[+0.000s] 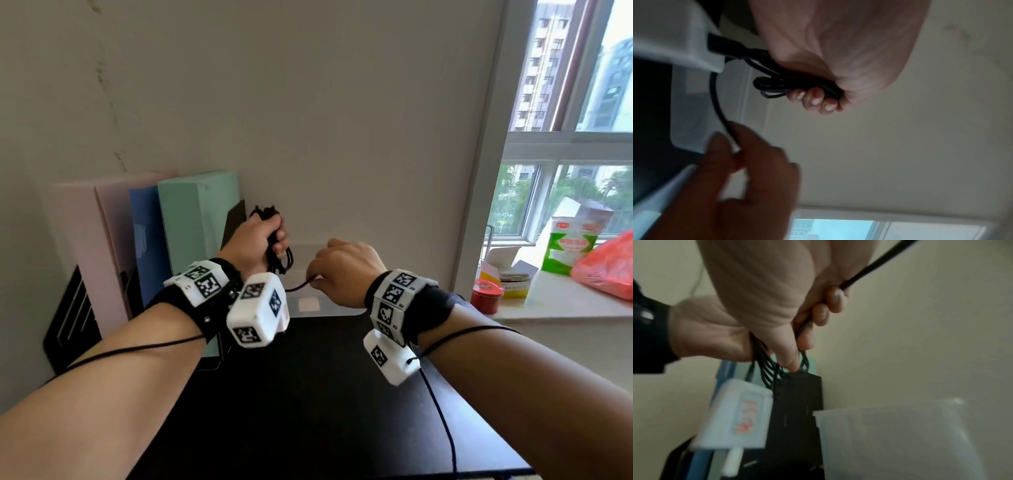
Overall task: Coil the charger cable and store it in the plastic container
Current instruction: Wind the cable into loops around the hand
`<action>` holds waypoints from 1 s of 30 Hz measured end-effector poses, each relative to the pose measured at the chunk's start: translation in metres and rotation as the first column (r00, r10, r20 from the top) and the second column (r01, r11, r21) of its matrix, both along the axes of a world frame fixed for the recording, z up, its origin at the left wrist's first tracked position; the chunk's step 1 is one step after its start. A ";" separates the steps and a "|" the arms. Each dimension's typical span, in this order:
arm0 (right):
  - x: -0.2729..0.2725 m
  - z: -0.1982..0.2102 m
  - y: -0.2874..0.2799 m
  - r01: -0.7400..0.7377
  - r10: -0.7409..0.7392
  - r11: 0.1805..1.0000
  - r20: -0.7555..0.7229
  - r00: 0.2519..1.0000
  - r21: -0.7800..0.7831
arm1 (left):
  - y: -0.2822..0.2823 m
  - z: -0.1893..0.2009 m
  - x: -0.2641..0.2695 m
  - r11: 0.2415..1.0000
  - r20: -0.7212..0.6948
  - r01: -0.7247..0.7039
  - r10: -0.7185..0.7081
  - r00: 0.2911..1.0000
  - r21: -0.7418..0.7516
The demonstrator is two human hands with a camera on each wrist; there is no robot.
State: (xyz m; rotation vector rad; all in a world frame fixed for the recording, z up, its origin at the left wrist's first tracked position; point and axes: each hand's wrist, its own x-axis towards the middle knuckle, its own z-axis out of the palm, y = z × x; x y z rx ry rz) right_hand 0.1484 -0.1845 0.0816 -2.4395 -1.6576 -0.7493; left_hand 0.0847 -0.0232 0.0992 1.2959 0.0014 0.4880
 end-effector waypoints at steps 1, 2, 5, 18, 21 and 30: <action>-0.005 0.006 0.002 -0.051 0.051 0.999 -0.004 0.999 0.015 | -0.002 -0.003 0.001 0.996 -0.030 -0.019 0.022 0.999 0.086; -0.008 0.011 0.004 -0.097 0.097 0.994 -0.018 0.995 0.043 | -0.006 -0.007 0.000 0.985 -0.051 -0.025 0.034 0.998 0.171; -0.012 0.026 0.008 -0.188 0.205 0.966 -0.084 0.975 0.176 | -0.016 -0.014 -0.004 0.937 -0.085 0.000 0.032 0.996 0.350; 0.020 0.038 -0.003 0.081 0.244 0.929 -0.765 0.596 0.360 | -0.014 -0.006 -0.021 0.873 -0.355 0.477 -0.417 0.837 0.099; 0.018 0.036 -0.007 0.064 0.226 0.947 -0.797 0.560 0.314 | -0.012 -0.004 -0.024 0.864 -0.401 0.490 -0.410 0.819 0.117; 0.054 0.017 -0.037 0.228 0.181 0.895 -0.781 0.598 0.382 | 0.036 0.001 -0.033 0.893 0.002 0.386 -0.396 0.918 -0.230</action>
